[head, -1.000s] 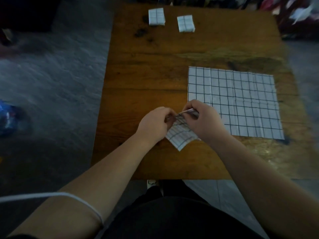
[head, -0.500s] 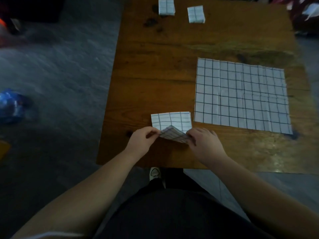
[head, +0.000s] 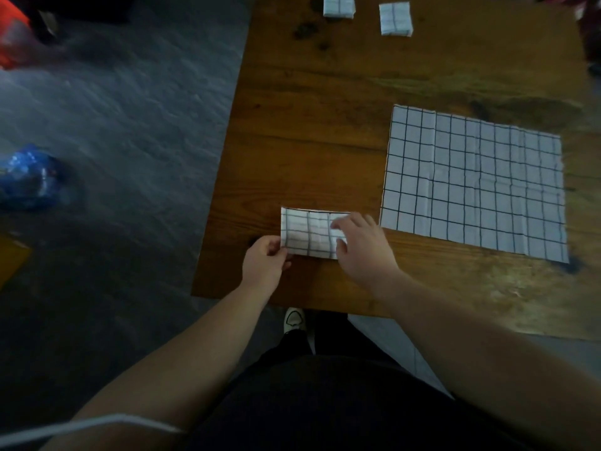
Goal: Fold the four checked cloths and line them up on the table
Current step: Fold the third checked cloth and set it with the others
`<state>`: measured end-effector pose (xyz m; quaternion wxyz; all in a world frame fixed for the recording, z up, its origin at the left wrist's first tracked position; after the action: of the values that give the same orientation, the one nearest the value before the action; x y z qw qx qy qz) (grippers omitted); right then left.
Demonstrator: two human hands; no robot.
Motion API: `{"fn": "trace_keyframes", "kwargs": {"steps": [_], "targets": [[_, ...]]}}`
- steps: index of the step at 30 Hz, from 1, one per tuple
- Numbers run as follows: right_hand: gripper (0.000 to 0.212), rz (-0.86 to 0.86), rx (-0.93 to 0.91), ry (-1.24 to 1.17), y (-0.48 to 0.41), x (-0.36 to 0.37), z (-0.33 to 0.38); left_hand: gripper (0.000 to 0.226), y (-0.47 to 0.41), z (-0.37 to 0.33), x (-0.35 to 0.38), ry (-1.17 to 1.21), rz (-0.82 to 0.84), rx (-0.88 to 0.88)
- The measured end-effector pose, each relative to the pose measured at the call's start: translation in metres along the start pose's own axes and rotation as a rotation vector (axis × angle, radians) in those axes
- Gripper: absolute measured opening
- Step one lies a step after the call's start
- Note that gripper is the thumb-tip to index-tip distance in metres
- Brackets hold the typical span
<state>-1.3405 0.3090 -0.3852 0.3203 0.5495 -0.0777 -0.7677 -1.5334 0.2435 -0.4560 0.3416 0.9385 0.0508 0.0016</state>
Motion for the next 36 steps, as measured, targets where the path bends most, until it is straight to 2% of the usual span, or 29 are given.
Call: {"fn": "trace_keyframes", "kwargs": {"steps": [4, 8, 13, 18, 26, 30, 33, 36], "targets": [[0.052, 0.17, -0.052, 0.05, 0.02, 0.047, 0.001, 0.028, -0.003, 0.003, -0.002, 0.048, -0.053, -0.037], [0.064, 0.174, -0.042, 0.164, 0.027, 0.07, -0.005, 0.024, -0.005, 0.003, -0.003, -0.037, -0.098, -0.04], [0.07, 0.195, -0.078, 0.234, 0.032, 0.081, -0.002, 0.025, -0.004, 0.003, -0.002, -0.078, -0.034, -0.04], [0.069, 0.215, -0.04, 0.205, 0.032, 0.088, -0.014, 0.028, 0.002, -0.001, -0.006, -0.418, -0.009, 0.123], [0.068, 0.205, -0.057, 0.208, 0.035, 0.089, -0.025, 0.032, 0.011, -0.012, -0.01, -0.529, 0.027, 0.315], [0.068, 0.212, -0.07, 0.222, 0.036, 0.091, -0.032, 0.031, 0.017, -0.018, -0.009, -0.716, 0.089, 0.481], [0.068, 0.218, -0.081, 0.226, 0.035, 0.091, -0.034, 0.023, 0.016, -0.02, -0.012, -0.885, 0.142, 0.492], [0.068, 0.221, -0.088, 0.226, 0.034, 0.089, -0.033, 0.016, 0.012, -0.016, -0.018, -1.012, 0.146, 0.415]]}}
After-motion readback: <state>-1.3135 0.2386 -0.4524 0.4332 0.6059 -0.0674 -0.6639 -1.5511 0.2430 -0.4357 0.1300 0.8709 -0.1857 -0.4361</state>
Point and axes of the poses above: each hand's wrist, its own y-axis away from the middle knuckle, its own x-axis out of the palm, z = x × y, the point moved 4 cm from there along -y, towards the middle knuckle, and after that the axes turned 12 degrees about z, right-handed, at the moved point
